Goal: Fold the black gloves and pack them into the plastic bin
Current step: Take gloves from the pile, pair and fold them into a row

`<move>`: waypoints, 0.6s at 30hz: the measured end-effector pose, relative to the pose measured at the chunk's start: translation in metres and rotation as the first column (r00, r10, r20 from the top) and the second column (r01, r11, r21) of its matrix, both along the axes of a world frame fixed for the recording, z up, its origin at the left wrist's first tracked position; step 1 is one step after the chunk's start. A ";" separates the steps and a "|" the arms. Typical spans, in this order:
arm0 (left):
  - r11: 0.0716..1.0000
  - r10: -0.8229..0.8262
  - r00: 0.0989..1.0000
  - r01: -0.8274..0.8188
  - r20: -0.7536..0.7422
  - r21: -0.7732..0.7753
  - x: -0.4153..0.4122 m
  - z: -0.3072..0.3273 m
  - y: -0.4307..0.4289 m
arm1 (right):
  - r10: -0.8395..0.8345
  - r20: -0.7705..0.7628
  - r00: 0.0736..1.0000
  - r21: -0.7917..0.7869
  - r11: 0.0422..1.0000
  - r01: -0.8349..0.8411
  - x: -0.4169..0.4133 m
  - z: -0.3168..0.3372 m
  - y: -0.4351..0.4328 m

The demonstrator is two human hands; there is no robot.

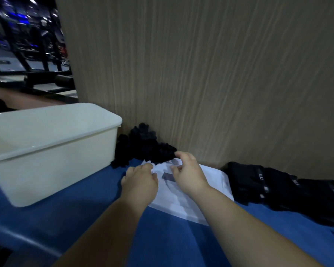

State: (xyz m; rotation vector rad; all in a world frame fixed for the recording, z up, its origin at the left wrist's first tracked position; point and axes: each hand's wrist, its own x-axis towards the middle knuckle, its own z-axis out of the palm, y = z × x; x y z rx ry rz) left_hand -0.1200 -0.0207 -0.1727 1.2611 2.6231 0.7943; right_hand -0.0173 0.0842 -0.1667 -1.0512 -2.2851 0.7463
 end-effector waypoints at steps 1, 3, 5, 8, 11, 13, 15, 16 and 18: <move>1.000 -0.008 1.000 0.008 0.003 0.008 -0.002 -0.001 0.001 | 0.008 -0.009 1.000 0.003 1.000 -0.008 -0.008 -0.001 0.004; 1.000 -0.024 1.000 0.024 0.002 0.017 -0.005 -0.003 0.004 | 0.023 -0.017 1.000 0.012 1.000 -0.023 -0.023 -0.003 0.013; 0.999 -0.036 0.999 0.036 0.000 0.022 -0.009 -0.004 0.006 | 0.040 0.016 0.999 0.021 0.999 -0.040 -0.033 -0.003 0.019; 0.998 -0.052 0.999 0.053 -0.008 0.019 -0.011 -0.005 0.008 | 0.043 0.120 0.992 0.040 0.998 -0.048 -0.041 -0.002 0.027; 0.999 -0.046 0.998 0.046 -0.031 -0.004 -0.010 -0.007 0.010 | 0.003 0.246 0.969 0.101 0.994 -0.029 -0.044 -0.003 0.034; 0.999 -0.034 0.999 0.034 -0.034 -0.005 -0.008 -0.007 0.012 | -0.037 0.264 0.964 0.195 0.981 -0.016 -0.040 -0.006 0.036; 1.000 -0.029 0.999 0.029 -0.016 0.011 -0.006 -0.007 0.014 | -0.036 0.237 0.971 0.257 0.966 -0.027 -0.030 -0.010 0.036; 0.999 -0.030 1.000 0.030 -0.004 0.017 -0.005 -0.007 0.016 | -0.018 0.215 0.976 0.266 0.963 -0.041 -0.024 -0.011 0.035; 0.999 -0.030 0.999 0.029 0.030 0.033 -0.001 -0.007 0.018 | 0.027 0.181 0.983 0.255 0.964 -0.073 -0.010 -0.010 0.031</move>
